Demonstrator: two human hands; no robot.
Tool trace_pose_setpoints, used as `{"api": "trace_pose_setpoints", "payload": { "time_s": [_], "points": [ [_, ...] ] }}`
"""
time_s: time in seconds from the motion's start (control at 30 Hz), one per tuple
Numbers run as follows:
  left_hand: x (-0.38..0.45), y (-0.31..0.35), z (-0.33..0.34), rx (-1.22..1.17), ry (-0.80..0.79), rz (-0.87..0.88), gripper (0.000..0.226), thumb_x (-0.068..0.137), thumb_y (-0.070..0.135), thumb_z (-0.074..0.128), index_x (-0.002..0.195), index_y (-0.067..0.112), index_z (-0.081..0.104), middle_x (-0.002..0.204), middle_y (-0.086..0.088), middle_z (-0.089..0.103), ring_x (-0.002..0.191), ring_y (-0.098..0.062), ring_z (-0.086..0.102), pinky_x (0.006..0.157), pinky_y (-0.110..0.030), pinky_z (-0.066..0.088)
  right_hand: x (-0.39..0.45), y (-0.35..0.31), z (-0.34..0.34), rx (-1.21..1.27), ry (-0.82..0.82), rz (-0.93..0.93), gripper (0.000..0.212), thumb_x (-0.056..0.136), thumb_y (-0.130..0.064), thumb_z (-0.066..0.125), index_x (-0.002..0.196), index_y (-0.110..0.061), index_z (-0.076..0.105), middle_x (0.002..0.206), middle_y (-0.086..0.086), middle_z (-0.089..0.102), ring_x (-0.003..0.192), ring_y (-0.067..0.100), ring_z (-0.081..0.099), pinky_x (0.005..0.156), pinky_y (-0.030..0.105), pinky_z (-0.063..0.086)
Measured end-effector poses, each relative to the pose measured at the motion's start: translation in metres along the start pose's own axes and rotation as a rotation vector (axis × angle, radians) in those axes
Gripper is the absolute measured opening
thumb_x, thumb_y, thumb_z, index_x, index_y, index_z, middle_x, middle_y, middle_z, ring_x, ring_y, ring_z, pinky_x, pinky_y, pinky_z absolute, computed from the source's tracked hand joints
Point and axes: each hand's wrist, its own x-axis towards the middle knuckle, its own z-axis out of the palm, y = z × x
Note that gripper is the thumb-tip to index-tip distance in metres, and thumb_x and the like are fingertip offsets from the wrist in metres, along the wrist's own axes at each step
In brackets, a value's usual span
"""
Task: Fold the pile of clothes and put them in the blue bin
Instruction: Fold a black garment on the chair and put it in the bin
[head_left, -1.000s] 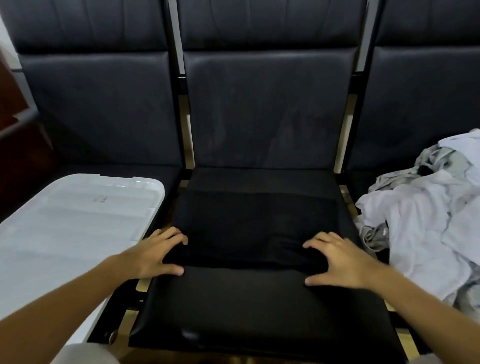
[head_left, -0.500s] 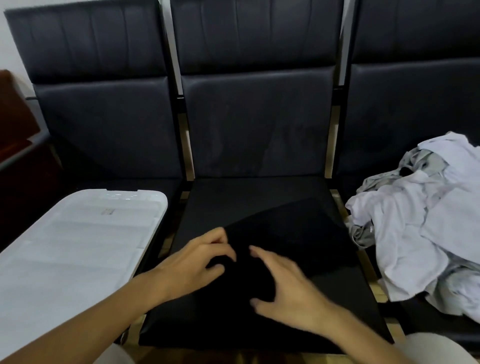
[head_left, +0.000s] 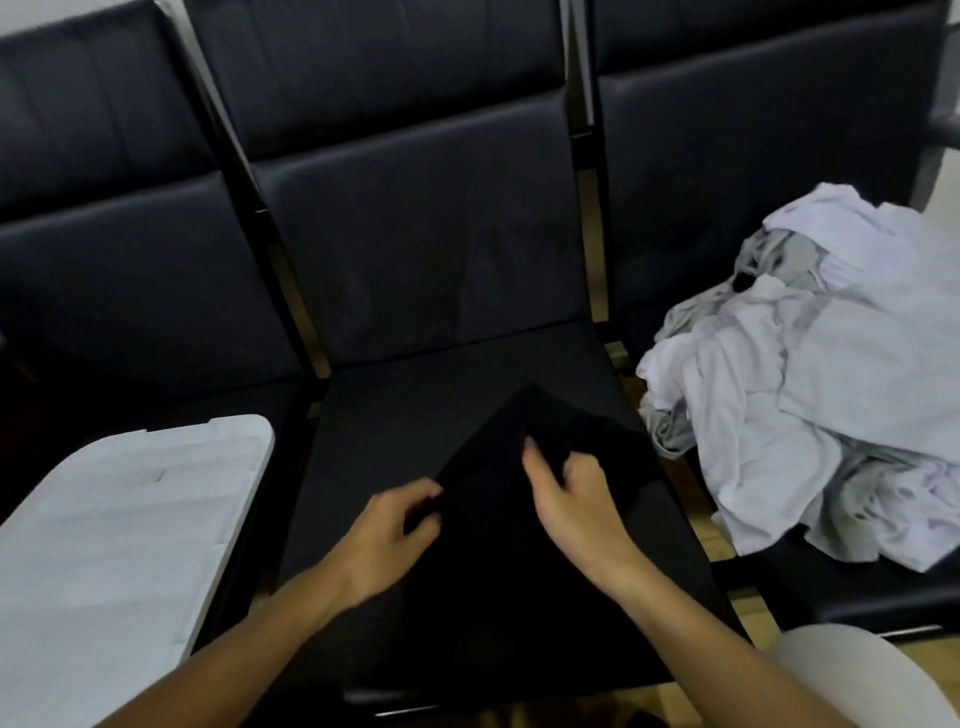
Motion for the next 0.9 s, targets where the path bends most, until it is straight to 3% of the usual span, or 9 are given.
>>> {"api": "trace_pose_setpoints", "payload": {
  "time_s": [0.13,0.2,0.3,0.4,0.47,0.57,0.67,0.77,0.9],
  "points": [
    [0.075,0.028,-0.009,-0.198,0.248,-0.026,0.025,0.096,0.003,0.059,0.080,0.021,0.067,0.076,0.013,0.070,0.075,0.003,0.063,0.072,-0.012,0.047,0.035,0.004,-0.037,-0.060,0.266,0.084,0.036,0.096,-0.041,0.059,0.068,-0.018,0.055,0.063,-0.007,0.059,0.064,0.011,0.061,0.061,0.027,0.041],
    [0.105,0.035,-0.004,-0.305,0.340,-0.163,0.017,0.101,0.025,0.053,0.091,0.020,0.066,0.088,0.004,0.069,0.091,-0.011,0.066,0.083,-0.023,0.050,0.046,0.012,-0.056,-0.264,0.230,0.163,0.031,0.093,-0.040,0.062,0.104,-0.011,0.059,0.093,0.001,0.063,0.088,0.018,0.062,0.074,0.030,0.044],
    [0.130,0.023,0.020,-0.231,0.160,-0.471,0.056,0.095,0.063,0.042,0.124,0.017,0.057,0.120,-0.001,0.059,0.119,-0.024,0.056,0.097,-0.033,0.044,0.045,0.027,-0.065,-0.733,0.109,0.297,0.086,0.092,-0.042,0.063,0.152,-0.005,0.015,0.143,0.020,0.040,0.129,0.036,0.044,0.099,0.042,0.044],
    [0.126,0.009,0.040,-0.003,-0.040,-0.470,0.083,0.085,0.070,0.055,0.147,0.020,0.034,0.144,-0.004,0.044,0.130,-0.024,0.047,0.105,-0.036,0.044,0.030,0.028,-0.047,-1.118,0.026,0.068,0.075,0.092,-0.048,0.059,0.150,-0.012,0.026,0.155,0.016,0.022,0.141,0.033,0.025,0.108,0.044,0.036],
    [0.118,0.002,0.042,0.053,-0.065,-0.411,0.069,0.090,0.053,0.063,0.144,0.022,0.034,0.143,-0.004,0.045,0.127,-0.021,0.049,0.098,-0.030,0.044,0.018,0.025,-0.030,-1.101,-0.209,-0.003,0.074,0.087,-0.062,0.056,0.145,-0.018,0.039,0.159,0.009,0.018,0.148,0.026,0.015,0.117,0.045,0.022],
    [0.096,-0.008,0.036,0.008,-0.038,-0.459,0.049,0.098,0.044,0.054,0.139,0.022,0.039,0.144,-0.006,0.046,0.126,-0.020,0.049,0.096,-0.028,0.041,-0.001,0.036,-0.009,-1.312,-0.507,0.052,0.096,0.084,-0.070,0.054,0.154,-0.016,0.019,0.163,0.011,0.012,0.152,0.027,0.006,0.123,0.048,0.004],
    [0.062,-0.014,0.026,-0.114,0.029,-0.551,0.041,0.103,0.043,0.042,0.137,0.021,0.037,0.140,-0.007,0.047,0.114,-0.017,0.049,0.096,-0.029,0.042,-0.008,0.042,0.001,-1.381,-0.438,-0.129,0.085,0.095,-0.043,0.054,0.157,-0.023,0.000,0.163,0.011,0.017,0.150,0.030,0.015,0.121,0.045,0.015],
    [0.027,-0.009,0.013,-0.213,0.045,-0.598,0.041,0.104,0.045,0.038,0.139,0.026,0.029,0.129,-0.007,0.048,0.109,-0.017,0.049,0.094,-0.030,0.043,-0.009,0.027,0.011,-1.354,-0.396,-0.274,0.097,0.091,-0.014,0.059,0.156,-0.028,-0.011,0.149,0.006,0.042,0.129,0.026,0.049,0.103,0.039,0.040],
    [-0.037,0.000,-0.034,-0.026,0.161,-0.363,0.038,0.096,0.049,0.054,0.128,0.031,0.043,0.104,0.001,0.050,0.097,-0.014,0.053,0.077,-0.019,0.042,-0.024,-0.034,0.042,-1.154,-0.352,-0.349,0.070,0.086,-0.006,0.055,0.146,-0.026,0.026,0.117,0.006,0.062,0.100,0.032,0.064,0.076,0.038,0.048]
  ]
}}
